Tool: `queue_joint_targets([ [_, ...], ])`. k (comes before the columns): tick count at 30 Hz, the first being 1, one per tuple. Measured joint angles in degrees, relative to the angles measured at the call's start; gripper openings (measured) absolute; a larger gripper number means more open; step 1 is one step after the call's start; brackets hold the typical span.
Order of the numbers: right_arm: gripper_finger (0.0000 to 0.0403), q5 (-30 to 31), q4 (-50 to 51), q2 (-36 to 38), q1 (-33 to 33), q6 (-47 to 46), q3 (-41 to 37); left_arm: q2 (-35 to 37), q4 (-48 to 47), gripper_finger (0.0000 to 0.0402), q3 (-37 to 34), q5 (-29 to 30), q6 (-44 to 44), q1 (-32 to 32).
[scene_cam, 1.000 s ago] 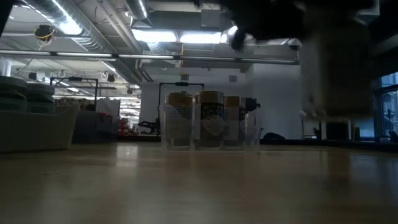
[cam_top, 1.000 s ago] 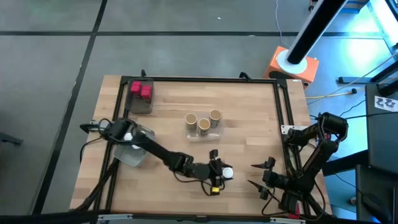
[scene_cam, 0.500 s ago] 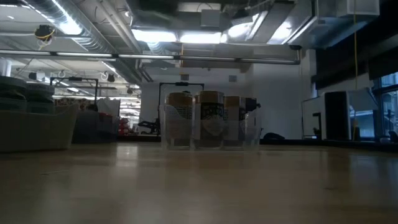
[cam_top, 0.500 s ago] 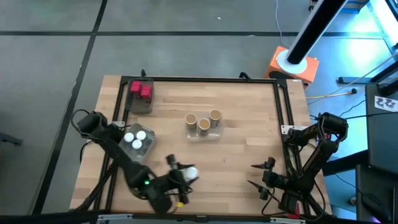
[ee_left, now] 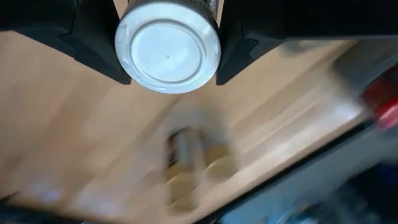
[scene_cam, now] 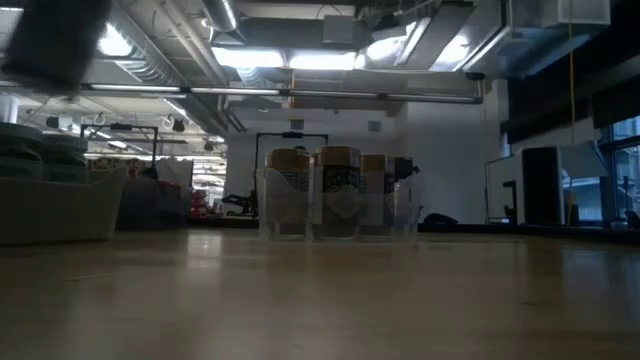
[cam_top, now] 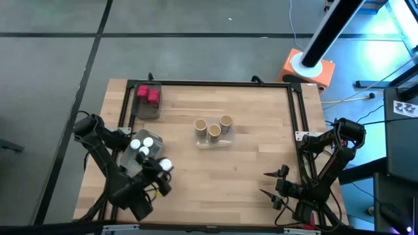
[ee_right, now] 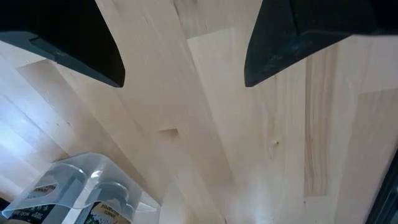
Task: Sort spices by type
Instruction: Put the white seasoning bottle into the gray bin
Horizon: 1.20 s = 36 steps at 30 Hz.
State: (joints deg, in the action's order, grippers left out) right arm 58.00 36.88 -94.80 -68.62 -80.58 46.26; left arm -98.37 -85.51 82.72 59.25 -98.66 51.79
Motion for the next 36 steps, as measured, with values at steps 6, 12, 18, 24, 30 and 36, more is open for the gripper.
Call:
queue_joint_targets([
  [6,0.0330,0.0,0.0,0.0,0.0,0.0,0.0,0.5,-4.3,0.0188,-0.9,-9.7,-6.0,0.8],
  [12,0.0330,0.0,0.0,0.0,0.0,0.0,0.0,0.7,-4.5,0.0188,-0.9,-13.1,-4.1,1.9],
  [18,0.0331,0.0,0.0,0.0,0.0,0.0,0.0,0.9,-4.5,0.0188,-0.9,-16.2,-1.5,3.0],
  [24,0.0330,0.1,0.0,0.0,0.0,0.0,0.0,3.4,-4.4,0.0188,-2.7,-17.0,0.3,3.0],
  [30,0.0331,0.0,-0.2,0.0,0.0,-0.1,0.0,10.8,-4.7,0.0188,-10.6,-17.0,-5.0,3.5],
  [36,0.0331,0.0,-0.2,0.0,0.0,-0.1,0.0,12.8,-4.5,0.0188,-17.6,-18.7,-13.6,5.9],
])
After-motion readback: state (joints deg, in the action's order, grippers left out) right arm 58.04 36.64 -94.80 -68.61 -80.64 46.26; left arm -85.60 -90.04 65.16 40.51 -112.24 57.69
